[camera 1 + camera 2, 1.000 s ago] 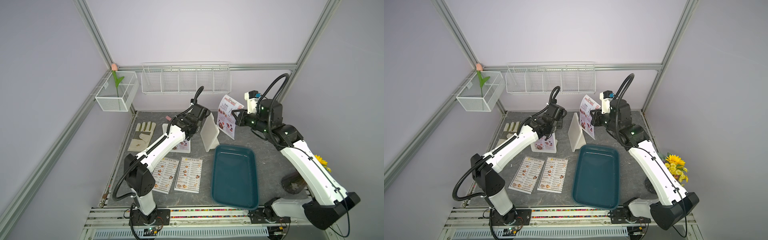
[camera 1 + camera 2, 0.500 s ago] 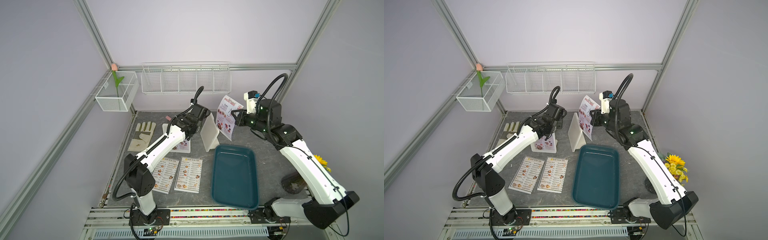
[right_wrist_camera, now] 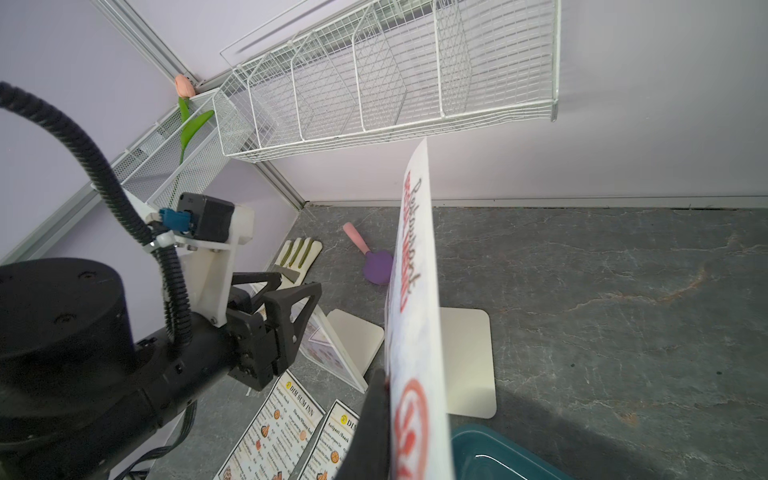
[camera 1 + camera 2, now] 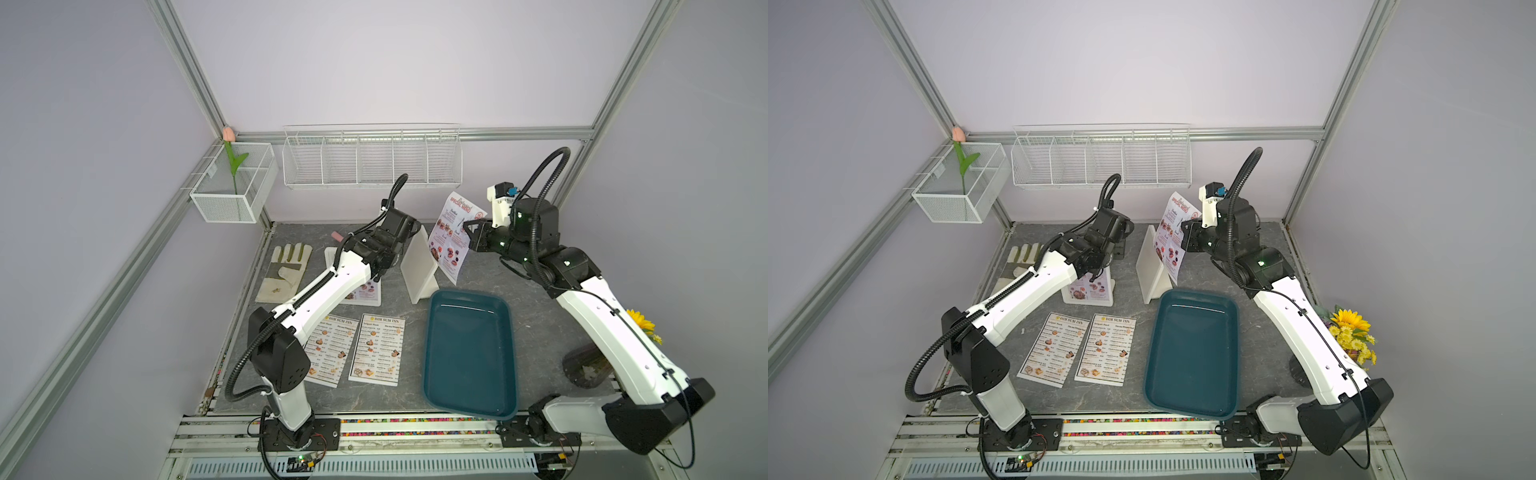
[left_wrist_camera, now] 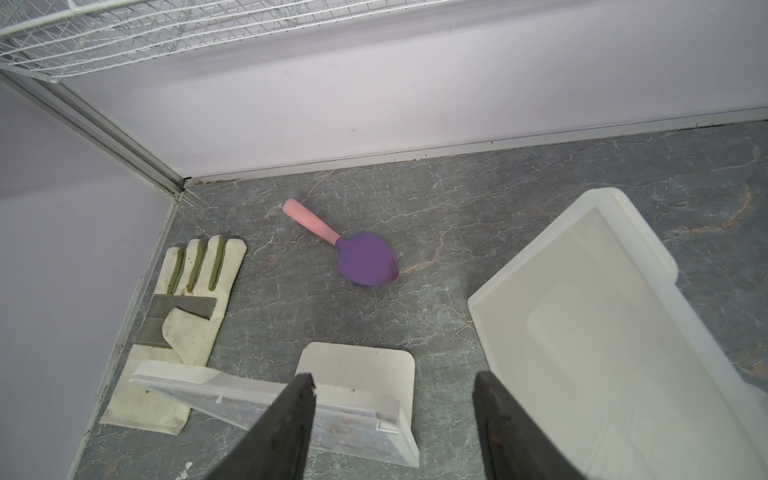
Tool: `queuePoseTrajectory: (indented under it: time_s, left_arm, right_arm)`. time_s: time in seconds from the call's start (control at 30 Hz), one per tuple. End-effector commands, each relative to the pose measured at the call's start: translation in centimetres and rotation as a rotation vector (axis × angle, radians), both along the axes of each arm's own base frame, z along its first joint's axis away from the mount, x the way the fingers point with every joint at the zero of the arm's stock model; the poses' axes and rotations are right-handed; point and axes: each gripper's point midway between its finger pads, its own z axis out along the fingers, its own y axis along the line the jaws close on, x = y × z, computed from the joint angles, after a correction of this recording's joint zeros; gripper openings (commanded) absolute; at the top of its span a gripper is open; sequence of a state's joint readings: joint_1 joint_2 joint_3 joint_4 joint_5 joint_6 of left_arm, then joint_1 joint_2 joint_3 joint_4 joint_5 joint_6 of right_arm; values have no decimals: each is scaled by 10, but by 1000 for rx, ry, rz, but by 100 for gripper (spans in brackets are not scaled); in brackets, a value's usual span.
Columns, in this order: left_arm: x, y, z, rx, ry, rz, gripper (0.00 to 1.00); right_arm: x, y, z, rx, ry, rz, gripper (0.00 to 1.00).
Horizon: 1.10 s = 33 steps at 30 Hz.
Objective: Replace the menus in the menu holders
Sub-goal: Insert the menu into the menu holder.
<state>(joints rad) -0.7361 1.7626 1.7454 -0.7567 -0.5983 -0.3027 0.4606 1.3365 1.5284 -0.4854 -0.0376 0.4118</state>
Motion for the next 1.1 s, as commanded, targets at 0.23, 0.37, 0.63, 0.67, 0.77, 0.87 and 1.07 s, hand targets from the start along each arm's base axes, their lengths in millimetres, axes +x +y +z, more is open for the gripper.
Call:
queuePoseTrajectory:
  time_s: [0.23,0.37,0.63,0.67,0.77,0.87,1.07]
  left_arm:
    - [-6,7,15,-26,-34,22,63]
    - [-6,9,16,-22,-36,24,63]
    - [-6,7,17,-24,-37,22,63]
    - [-6,7,17,-22,-37,20,63]
    - [-6,8,18,-22,-39,23,63]
    - [-6,8,19,-22,-42,23,63]
    - [-6,1,16,-32,-27,-6,63]
  right_arm:
    - [17,-16,0,-4,-4,-79,6]
    - [18,-24,1,-6,-7,-94,6]
    - [18,-25,-10,-26,22,-70,6]
    - [18,-25,-12,-31,25,-68,6]
    - [18,-27,-16,-34,33,-69,6]
    - [20,-27,-16,-26,33,-64,6]
    - [26,-16,-16,-19,43,-20,6]
